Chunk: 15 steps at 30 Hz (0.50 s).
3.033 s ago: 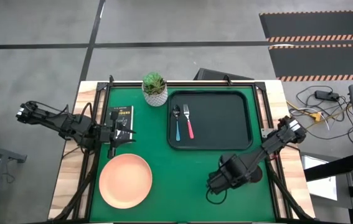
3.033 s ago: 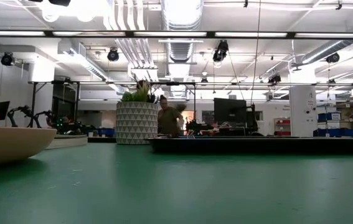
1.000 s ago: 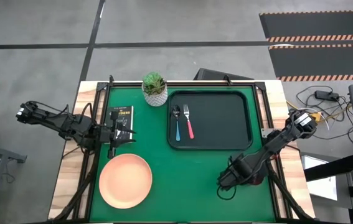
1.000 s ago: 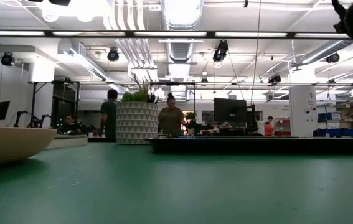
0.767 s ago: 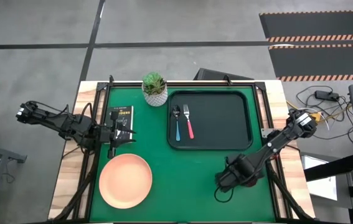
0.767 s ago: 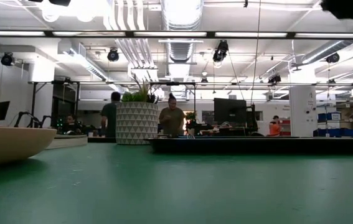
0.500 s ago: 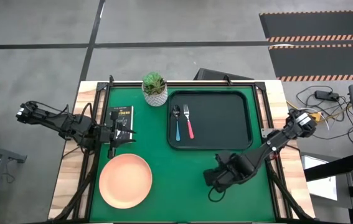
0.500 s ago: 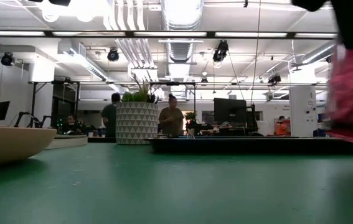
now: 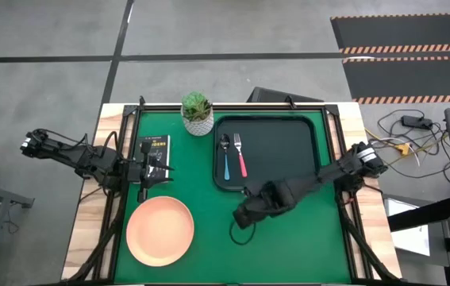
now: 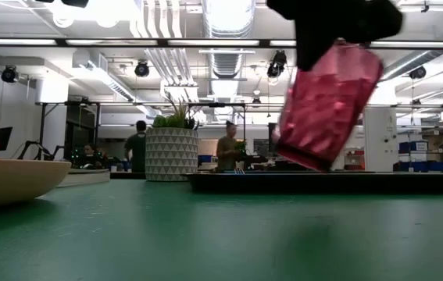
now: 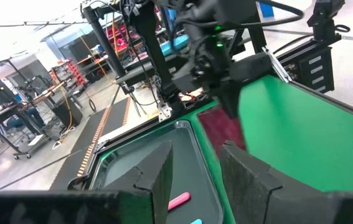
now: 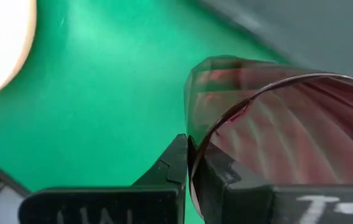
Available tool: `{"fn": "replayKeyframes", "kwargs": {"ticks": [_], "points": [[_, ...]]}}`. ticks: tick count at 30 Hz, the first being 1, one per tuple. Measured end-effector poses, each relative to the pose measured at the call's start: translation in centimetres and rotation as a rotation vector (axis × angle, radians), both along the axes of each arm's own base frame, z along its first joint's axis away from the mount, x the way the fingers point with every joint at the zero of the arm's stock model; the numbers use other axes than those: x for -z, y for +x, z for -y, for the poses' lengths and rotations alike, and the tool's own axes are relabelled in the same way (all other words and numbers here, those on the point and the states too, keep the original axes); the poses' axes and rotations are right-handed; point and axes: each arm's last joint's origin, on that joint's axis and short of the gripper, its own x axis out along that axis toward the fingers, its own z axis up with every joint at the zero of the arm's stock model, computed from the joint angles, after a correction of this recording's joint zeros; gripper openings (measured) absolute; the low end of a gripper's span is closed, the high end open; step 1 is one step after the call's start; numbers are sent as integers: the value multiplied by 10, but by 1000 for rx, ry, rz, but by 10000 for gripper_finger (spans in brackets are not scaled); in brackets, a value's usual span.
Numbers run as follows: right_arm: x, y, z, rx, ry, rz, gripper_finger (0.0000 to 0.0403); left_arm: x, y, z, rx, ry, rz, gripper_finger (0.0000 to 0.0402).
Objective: Pick and place plate/cup/fork/spoon on tray
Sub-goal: Put the red cup on the black tray
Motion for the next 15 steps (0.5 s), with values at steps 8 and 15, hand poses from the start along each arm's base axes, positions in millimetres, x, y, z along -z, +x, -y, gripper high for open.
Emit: {"fn": "replayKeyframes", "kwargs": {"ticks": [8,15], "points": [[-31,10,56,-77,-128,-137,9,0,0,0,0,0,0,113],[-40,10,125,-132,-194,-236,9,0,0,0,0,0,0,113]]}}
